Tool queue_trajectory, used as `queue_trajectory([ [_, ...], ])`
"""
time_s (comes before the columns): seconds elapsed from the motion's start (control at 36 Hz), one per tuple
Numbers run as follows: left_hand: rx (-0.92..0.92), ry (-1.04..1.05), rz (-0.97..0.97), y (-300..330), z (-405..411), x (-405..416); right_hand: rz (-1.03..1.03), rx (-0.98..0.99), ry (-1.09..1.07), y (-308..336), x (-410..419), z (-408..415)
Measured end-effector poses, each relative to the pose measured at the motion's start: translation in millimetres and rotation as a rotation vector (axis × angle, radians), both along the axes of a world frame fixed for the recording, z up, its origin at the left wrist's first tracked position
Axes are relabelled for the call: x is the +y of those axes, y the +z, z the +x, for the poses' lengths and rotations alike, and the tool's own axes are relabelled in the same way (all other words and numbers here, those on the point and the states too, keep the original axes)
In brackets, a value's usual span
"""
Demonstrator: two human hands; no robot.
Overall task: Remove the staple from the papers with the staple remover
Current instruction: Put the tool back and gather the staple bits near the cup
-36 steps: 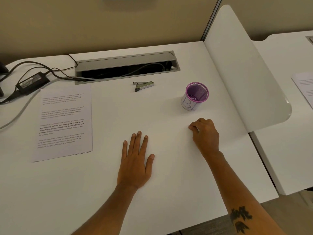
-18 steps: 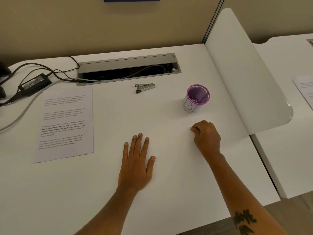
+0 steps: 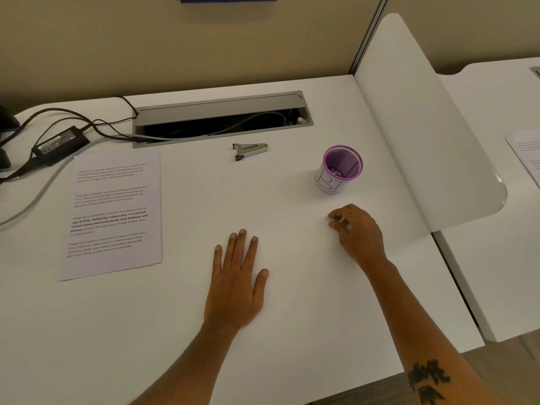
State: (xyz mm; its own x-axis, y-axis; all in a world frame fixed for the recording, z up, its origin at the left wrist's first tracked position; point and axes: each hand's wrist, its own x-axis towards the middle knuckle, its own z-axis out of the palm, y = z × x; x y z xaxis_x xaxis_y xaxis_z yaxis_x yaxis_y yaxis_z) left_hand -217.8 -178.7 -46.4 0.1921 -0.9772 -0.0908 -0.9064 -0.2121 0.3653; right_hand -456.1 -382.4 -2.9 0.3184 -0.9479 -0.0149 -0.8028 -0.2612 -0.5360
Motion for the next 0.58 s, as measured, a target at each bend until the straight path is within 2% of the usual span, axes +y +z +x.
queue_trajectory([
  [0.17, 0.002, 0.002, 0.004, 0.3, 0.0, -0.3, 0.038, 0.036, 0.139, 8.2, -18.7, -12.5],
  [0.44, 0.007, -0.001, 0.001, 0.1, 0.2, -0.5, 0.039, -0.021, 0.102, 5.0, -24.1, -8.7],
  [0.58, -0.004, 0.000, 0.007, 0.5, -0.3, 0.8, -0.027, -0.020, 0.084, 7.2, -22.6, -9.3],
])
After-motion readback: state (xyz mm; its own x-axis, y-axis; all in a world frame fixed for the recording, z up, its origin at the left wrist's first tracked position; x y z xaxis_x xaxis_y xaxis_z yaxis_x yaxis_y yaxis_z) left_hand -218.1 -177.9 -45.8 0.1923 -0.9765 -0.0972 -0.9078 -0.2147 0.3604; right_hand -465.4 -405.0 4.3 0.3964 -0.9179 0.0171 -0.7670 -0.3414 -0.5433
